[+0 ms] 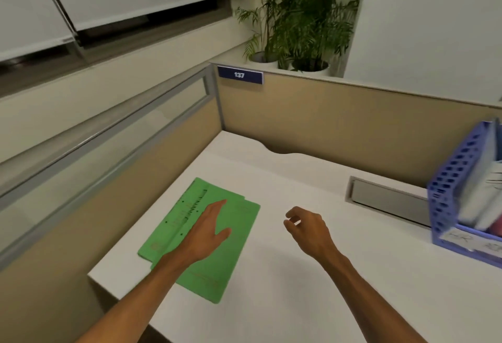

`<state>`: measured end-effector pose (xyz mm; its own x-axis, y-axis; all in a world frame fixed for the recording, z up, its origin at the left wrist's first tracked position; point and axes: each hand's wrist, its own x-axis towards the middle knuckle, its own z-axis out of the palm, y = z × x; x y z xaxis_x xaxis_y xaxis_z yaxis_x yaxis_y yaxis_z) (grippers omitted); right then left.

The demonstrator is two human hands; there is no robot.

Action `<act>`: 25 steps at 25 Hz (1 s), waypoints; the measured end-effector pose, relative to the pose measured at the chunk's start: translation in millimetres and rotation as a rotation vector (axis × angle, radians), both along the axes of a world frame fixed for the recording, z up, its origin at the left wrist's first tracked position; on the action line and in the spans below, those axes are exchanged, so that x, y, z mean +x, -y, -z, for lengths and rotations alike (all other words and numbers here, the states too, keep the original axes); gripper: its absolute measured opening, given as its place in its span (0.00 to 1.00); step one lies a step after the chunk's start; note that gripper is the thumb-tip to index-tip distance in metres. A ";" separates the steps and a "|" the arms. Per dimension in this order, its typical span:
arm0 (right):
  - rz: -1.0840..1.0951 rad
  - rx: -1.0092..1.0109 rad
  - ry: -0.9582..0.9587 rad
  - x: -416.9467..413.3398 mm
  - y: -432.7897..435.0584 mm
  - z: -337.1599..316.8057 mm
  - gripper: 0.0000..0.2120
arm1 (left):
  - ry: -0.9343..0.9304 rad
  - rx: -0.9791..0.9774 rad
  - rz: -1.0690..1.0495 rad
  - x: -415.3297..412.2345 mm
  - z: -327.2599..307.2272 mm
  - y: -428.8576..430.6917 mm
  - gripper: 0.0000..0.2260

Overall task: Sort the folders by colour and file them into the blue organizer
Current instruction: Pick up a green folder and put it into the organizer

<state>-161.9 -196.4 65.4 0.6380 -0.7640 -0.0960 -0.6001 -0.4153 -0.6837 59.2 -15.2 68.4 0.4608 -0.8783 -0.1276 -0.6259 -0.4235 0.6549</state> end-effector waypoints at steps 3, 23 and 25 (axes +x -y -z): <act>-0.022 0.058 -0.027 69.7 -31.1 21.0 0.12 | -0.052 0.060 -0.046 66.7 18.3 -28.9 0.35; 0.137 0.405 -0.364 189.1 -107.9 124.4 0.24 | -0.336 0.389 -0.287 184.5 130.2 -41.9 0.33; 0.141 0.434 -0.378 188.7 -106.4 122.1 0.25 | -0.419 0.353 -0.354 187.9 127.6 -37.9 0.32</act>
